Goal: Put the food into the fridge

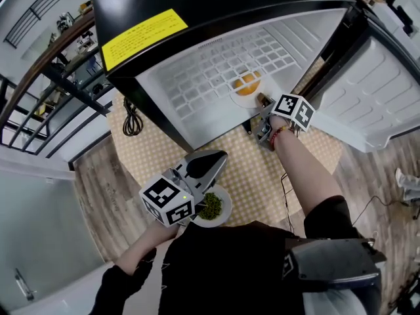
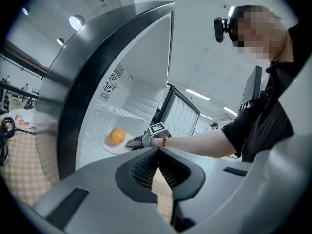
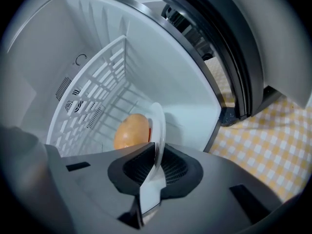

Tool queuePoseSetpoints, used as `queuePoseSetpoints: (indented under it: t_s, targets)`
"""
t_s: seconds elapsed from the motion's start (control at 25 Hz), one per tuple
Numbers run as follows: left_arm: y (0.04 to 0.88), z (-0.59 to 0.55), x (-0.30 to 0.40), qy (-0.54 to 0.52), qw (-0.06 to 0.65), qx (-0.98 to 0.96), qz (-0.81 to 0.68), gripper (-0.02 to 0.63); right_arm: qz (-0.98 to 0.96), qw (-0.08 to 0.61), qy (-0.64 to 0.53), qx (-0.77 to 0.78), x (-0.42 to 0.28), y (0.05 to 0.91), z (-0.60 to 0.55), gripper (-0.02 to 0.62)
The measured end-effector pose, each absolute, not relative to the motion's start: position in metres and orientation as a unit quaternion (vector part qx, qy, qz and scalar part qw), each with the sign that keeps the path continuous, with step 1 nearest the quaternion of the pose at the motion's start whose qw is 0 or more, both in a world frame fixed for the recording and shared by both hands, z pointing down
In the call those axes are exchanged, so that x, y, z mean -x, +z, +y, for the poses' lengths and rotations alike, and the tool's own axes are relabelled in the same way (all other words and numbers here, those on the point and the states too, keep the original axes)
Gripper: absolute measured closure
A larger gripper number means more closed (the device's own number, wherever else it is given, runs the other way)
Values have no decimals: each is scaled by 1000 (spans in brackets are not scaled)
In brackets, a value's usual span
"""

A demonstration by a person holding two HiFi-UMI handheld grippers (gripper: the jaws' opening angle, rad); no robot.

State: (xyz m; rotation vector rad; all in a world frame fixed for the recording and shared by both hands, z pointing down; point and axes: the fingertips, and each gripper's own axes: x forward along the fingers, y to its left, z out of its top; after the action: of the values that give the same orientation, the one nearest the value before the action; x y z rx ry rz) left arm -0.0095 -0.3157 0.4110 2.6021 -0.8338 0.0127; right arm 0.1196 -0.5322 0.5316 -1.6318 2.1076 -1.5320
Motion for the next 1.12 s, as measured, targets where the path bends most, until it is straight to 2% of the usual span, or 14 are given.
queuePoseSetpoints:
  t_s: [1.12]
  targets:
    - [420, -322, 16, -7, 216, -925, -311, 594, 756, -86, -365, 536, -113, 527, -557, 509]
